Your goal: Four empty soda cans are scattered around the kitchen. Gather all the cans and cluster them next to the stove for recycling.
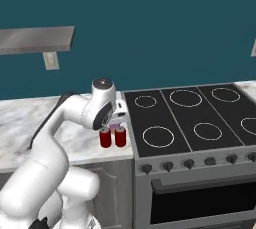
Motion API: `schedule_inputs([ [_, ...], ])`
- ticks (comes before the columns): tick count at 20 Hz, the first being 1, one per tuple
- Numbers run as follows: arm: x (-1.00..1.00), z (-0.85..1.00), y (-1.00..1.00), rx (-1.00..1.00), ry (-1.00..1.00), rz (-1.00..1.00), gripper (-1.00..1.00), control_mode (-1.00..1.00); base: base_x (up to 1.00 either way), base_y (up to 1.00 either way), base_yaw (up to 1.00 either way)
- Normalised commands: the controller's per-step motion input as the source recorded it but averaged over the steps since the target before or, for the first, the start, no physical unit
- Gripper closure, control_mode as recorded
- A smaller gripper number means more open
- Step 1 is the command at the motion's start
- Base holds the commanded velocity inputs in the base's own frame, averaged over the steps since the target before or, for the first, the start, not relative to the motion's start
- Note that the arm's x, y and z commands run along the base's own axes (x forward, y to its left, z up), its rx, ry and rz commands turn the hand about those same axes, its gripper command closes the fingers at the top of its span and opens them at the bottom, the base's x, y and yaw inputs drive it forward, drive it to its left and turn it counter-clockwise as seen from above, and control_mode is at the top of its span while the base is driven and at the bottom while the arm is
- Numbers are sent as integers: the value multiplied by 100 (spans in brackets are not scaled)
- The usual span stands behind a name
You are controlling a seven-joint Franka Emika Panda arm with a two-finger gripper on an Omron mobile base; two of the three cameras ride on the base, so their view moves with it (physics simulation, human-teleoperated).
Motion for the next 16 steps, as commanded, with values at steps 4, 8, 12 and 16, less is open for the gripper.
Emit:
schedule_inputs([
  [4, -86, 20, -27, 0, 3, 1, -100, -100, 0, 0, 0],
  [8, -86, -21, -11, -5, -8, 10, -100, -100, 0, 0, 0],
  [12, -79, -4, -15, 2, -27, 11, -100, -100, 0, 0, 0],
  [16, -62, 7, -14, 6, -36, 10, -100, -100, 0, 0, 0],
])
